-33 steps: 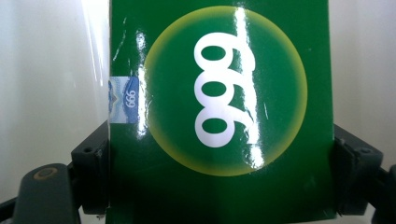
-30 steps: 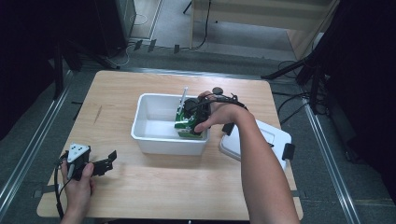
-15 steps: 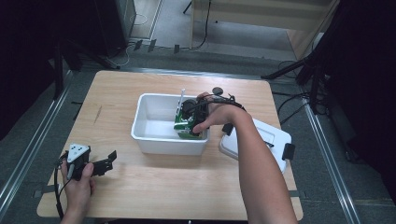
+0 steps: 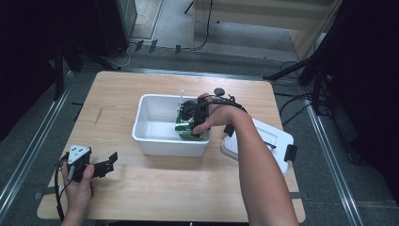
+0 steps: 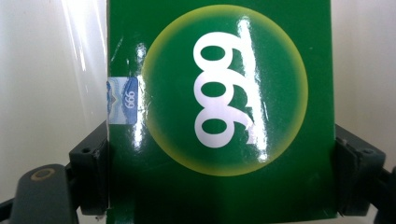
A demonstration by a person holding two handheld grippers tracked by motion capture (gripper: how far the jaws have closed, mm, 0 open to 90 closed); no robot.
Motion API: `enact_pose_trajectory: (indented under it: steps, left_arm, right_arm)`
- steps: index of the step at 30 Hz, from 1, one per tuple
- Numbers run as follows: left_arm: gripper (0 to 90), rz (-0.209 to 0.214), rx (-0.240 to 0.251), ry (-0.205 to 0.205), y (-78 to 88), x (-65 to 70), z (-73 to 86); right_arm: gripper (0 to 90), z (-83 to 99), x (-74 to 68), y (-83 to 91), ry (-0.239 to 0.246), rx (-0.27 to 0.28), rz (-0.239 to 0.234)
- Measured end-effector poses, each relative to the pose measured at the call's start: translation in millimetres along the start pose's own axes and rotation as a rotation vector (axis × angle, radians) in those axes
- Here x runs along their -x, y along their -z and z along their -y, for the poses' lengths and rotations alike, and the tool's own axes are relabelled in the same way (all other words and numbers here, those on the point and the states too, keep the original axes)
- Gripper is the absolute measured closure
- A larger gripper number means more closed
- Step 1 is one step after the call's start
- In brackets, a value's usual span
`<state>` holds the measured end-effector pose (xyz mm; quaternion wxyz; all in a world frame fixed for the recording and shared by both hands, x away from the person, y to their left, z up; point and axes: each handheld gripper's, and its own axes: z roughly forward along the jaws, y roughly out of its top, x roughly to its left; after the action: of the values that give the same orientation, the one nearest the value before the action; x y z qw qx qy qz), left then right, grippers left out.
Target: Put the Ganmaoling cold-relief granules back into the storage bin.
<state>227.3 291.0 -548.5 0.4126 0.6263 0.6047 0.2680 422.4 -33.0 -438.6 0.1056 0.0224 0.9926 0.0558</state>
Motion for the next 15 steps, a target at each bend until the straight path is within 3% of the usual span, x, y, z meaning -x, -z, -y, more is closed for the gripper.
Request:
enact_pose_trajectory:
  steps: [15]
  left_arm:
    - [0.0, 0.000, -0.001, 0.000, -0.1, 0.0, 0.0]
  right_arm:
    - [15.0, -3.3, -2.8, -1.7, 0.003, -0.029, -0.005]
